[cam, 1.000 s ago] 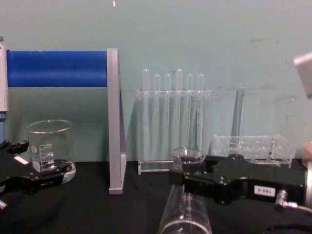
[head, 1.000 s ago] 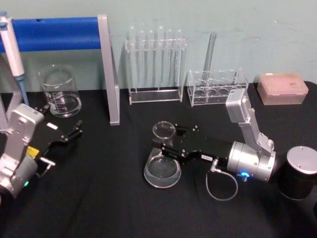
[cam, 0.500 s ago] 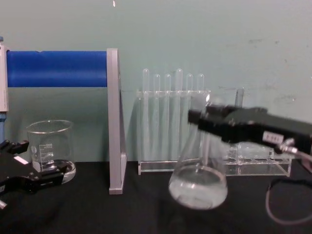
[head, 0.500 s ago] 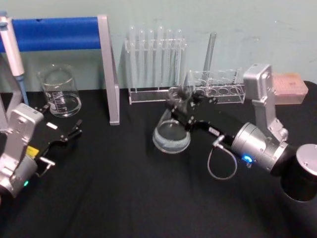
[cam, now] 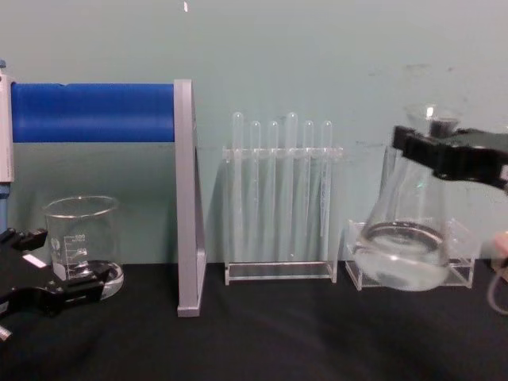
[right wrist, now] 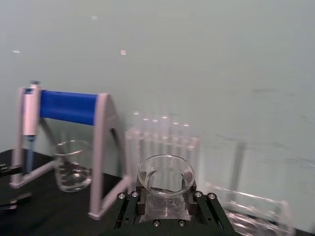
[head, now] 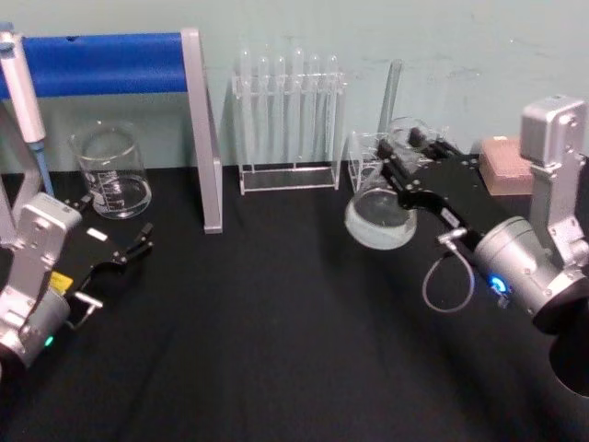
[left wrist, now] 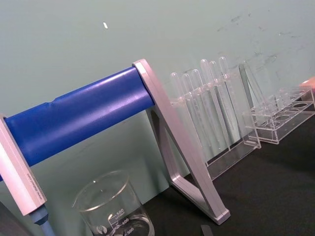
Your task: Grasp the erlenmeyer flask with one hand, shake it three times, then place it back.
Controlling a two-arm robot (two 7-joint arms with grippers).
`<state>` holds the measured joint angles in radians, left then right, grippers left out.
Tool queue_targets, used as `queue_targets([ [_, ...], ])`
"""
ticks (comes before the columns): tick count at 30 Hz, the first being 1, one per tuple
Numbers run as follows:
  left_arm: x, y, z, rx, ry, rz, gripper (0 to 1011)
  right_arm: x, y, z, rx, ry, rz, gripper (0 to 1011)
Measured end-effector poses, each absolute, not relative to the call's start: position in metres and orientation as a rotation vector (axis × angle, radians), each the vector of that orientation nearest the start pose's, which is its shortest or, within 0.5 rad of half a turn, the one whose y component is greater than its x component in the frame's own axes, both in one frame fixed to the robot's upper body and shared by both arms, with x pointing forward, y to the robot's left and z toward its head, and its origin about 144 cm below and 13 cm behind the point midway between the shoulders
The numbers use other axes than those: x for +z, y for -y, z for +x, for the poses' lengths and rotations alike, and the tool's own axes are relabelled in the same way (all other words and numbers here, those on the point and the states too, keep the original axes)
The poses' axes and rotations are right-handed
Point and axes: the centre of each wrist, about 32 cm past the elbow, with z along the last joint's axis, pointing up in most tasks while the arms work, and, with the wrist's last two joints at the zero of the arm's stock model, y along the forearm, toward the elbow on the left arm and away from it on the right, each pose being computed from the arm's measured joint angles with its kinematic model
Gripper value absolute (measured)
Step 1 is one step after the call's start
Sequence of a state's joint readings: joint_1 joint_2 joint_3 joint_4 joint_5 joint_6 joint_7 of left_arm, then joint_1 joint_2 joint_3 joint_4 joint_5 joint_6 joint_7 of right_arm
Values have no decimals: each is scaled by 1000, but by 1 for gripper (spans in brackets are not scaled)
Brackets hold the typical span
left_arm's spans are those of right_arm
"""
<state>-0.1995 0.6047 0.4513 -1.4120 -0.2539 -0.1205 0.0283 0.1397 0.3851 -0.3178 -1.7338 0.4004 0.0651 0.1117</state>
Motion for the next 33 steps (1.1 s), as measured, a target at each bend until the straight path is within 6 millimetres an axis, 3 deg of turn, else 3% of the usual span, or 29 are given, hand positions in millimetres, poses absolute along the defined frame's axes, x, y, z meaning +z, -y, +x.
queue_targets([
  [17,1140,-310,489,1248,285,304,1001,1220,232,455,-1231,76,55,456],
  [24,1140,-310,489,1248,285,304,1001,1219,220,461,-1153,77,54,457],
  [33,1140,-310,489,1248,285,304,1001,1217,189,474,-958,76,51,457],
])
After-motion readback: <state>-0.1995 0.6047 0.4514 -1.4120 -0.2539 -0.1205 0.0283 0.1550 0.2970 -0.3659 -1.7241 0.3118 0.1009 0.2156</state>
